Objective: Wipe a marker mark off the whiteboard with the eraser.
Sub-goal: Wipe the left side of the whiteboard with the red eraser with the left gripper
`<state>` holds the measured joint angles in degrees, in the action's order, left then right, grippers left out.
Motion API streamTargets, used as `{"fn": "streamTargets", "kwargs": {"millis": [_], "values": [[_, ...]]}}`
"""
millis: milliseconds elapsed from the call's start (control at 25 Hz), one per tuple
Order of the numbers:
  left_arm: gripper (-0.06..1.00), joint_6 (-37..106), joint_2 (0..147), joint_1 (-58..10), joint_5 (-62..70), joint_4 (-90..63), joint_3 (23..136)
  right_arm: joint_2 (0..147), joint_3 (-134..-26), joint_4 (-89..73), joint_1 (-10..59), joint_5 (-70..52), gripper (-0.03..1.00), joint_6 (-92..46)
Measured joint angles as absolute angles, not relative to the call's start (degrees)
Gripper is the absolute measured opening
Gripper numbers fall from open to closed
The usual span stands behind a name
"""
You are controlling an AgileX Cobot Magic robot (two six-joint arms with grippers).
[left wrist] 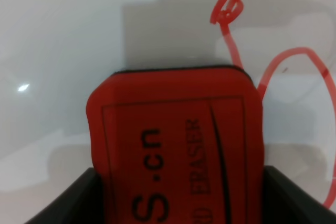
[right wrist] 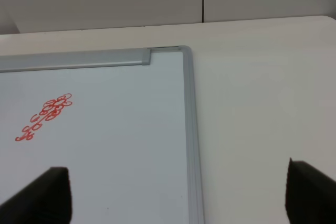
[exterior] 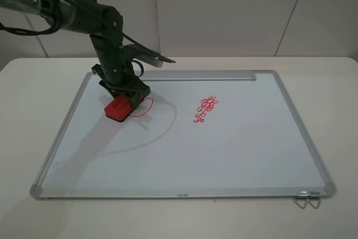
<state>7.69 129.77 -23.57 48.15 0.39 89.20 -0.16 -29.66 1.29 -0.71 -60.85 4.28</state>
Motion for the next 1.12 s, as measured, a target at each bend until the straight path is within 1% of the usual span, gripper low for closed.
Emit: {"fn": "streamTargets", "kwargs": {"millis": [280, 600, 920, 1120], "values": [[0.57, 7.69, 130.81, -25.44, 47.96, 2.28, 89.58, -0.16, -29.66, 1.29, -0.71, -60.85, 0.72, 4.28], [0.57, 7.91, 131.81, -31.25, 44.17, -0.6, 90.4, -0.16, -29.66, 1.29, -0.71, -60.85, 0.72, 4.28], [0.57, 7.93, 134.22, -36.62, 46.88, -3.51, 94.37, -0.16, -29.66, 1.29, -0.71, -60.85, 0.72, 4.28], [0.57, 5.97, 134.66, -38.17, 47.71, -4.59, 95.21, -0.16, -29.66, 1.29, -0.71, -60.85, 0.72, 4.28]]}}
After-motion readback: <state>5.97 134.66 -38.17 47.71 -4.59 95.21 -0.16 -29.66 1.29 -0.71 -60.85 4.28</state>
